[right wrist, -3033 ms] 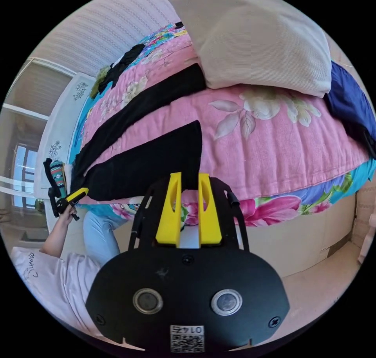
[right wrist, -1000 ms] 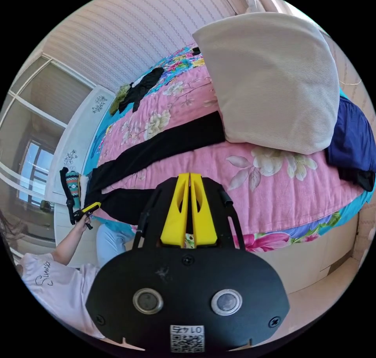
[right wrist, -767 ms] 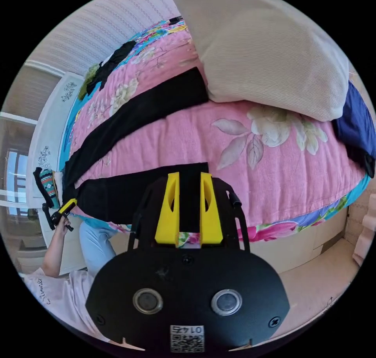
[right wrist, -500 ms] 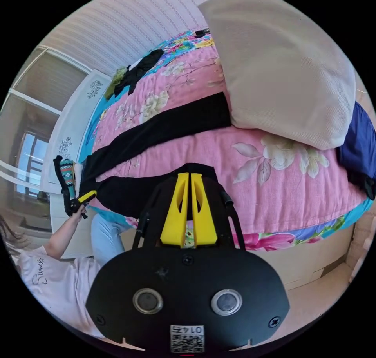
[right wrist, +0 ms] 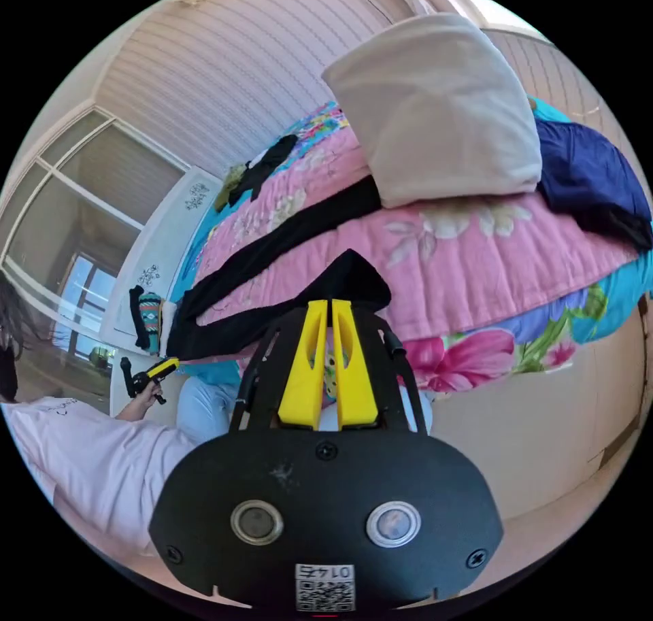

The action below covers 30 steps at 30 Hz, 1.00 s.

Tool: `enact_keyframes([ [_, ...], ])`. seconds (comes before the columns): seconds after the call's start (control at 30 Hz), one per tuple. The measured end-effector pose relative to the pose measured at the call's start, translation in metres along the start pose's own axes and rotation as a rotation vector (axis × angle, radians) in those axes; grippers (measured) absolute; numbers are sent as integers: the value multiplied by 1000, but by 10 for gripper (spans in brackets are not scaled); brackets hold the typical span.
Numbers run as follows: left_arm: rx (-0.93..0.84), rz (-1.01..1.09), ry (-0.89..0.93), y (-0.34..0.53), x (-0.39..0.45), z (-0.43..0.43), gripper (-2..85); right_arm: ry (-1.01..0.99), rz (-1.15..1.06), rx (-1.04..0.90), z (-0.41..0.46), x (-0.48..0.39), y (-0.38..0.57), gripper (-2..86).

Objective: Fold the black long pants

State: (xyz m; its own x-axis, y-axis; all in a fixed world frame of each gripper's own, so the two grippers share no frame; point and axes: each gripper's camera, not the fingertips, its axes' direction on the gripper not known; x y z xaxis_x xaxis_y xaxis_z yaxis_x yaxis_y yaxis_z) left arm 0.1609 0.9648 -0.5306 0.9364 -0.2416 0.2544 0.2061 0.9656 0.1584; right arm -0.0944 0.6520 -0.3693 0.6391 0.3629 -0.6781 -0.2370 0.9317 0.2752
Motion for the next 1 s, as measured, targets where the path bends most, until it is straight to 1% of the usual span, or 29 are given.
enact_keyframes([
  [0.07,-8,-16,11,-1,-2,0,-5,51,56,-81,10,6,23,4],
  [0.17,-16,-36,65,-3,-9,-4,-5,117,83,-139,7,6,31,5],
  [0.23,-15,-34,75,-5,-9,-9,-5,174,135,-121,-2,9,30,7],
  [0.27,-22,-34,65,-7,-9,-13,-5,187,161,-79,-12,10,28,10],
  [0.37,-5,-14,0,-11,-2,-30,-5,146,157,32,-31,5,17,32],
  [0.4,15,7,-5,-15,3,-36,-4,134,151,38,-31,3,14,39],
  [0.5,36,21,47,-37,21,-31,8,102,127,-27,-12,-5,-5,87],
  [0.57,54,3,59,-60,36,-21,28,118,141,-122,16,-6,-15,108],
  [0.63,74,-12,61,-85,54,-11,52,171,183,-129,21,-9,-17,101],
  [0.67,79,-23,68,-103,65,-2,61,219,206,-117,15,-13,-17,57],
  [0.7,68,-25,81,-119,76,9,65,219,195,-109,13,-16,-17,34],
  [0.73,47,-18,90,-128,81,16,67,152,163,-101,7,-21,-17,15],
  [0.77,-18,-10,89,-142,89,33,71,94,147,-109,3,-24,-17,3],
  [0.8,-70,-8,70,-151,95,47,73,89,142,-110,0,-27,-17,1],
  [0.93,-62,39,86,-158,99,51,66,74,93,-28,-33,-45,-21,0],
  [1.0,-32,39,122,-156,98,51,55,91,65,-24,-39,-51,-26,5],
])
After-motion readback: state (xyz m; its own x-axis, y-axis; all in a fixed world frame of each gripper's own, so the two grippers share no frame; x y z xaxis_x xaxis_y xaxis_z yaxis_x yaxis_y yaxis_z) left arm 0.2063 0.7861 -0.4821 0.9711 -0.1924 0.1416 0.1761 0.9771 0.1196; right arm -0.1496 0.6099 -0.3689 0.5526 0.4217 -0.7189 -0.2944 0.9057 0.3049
